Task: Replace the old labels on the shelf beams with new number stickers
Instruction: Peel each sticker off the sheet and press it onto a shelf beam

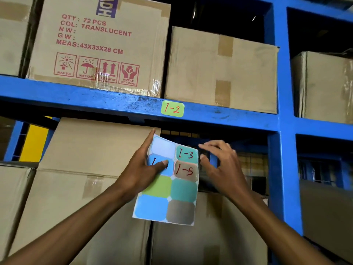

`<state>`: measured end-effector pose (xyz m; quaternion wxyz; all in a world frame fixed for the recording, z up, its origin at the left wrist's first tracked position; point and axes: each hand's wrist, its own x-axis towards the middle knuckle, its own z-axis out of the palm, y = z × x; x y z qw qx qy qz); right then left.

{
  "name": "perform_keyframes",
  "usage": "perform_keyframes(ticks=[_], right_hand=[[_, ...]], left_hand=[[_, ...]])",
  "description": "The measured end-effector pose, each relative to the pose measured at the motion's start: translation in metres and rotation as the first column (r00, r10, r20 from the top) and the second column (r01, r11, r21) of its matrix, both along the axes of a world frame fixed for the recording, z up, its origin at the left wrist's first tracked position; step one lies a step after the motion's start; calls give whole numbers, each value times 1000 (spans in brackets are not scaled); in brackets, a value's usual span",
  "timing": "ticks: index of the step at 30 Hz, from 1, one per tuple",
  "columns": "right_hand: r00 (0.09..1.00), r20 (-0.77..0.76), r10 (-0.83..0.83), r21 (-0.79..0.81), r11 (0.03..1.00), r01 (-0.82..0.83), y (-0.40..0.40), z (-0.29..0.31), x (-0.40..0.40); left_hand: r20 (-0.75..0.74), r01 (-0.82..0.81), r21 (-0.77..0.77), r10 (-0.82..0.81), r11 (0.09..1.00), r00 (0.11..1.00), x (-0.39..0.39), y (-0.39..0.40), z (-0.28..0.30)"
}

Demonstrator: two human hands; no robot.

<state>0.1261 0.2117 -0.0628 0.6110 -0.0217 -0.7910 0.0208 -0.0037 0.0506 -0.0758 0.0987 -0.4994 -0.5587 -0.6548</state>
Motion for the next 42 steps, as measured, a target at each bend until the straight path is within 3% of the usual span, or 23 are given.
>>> perform_keyframes(ticks=[5, 14, 19, 28, 37, 42], right_hand=[[996, 68, 62, 68, 996, -66, -12, -19, 14], [993, 82, -79, 222, 973, 59, -21, -45, 28], [996, 91, 9, 120, 993, -20, -26, -55, 33], [968, 165, 189, -60, 982, -182, -53, -83, 27], [921, 225, 318, -123, 947, -297, -109, -136, 18], [909, 286, 304, -154, 951, -269, -137, -172, 15]], left_hand=[[119, 60, 69, -68, 996, 991, 34, 6, -13], [53, 17, 41, -19, 999, 998, 79, 10, -29], [101, 2, 23, -5, 1000, 995, 88, 10, -45], [370, -151, 34, 128, 988, 920, 87, -11, -67], [633, -82, -29, 82, 996, 770, 61, -47, -121], [728, -32, -13, 32, 999, 685, 39, -65, -155]])
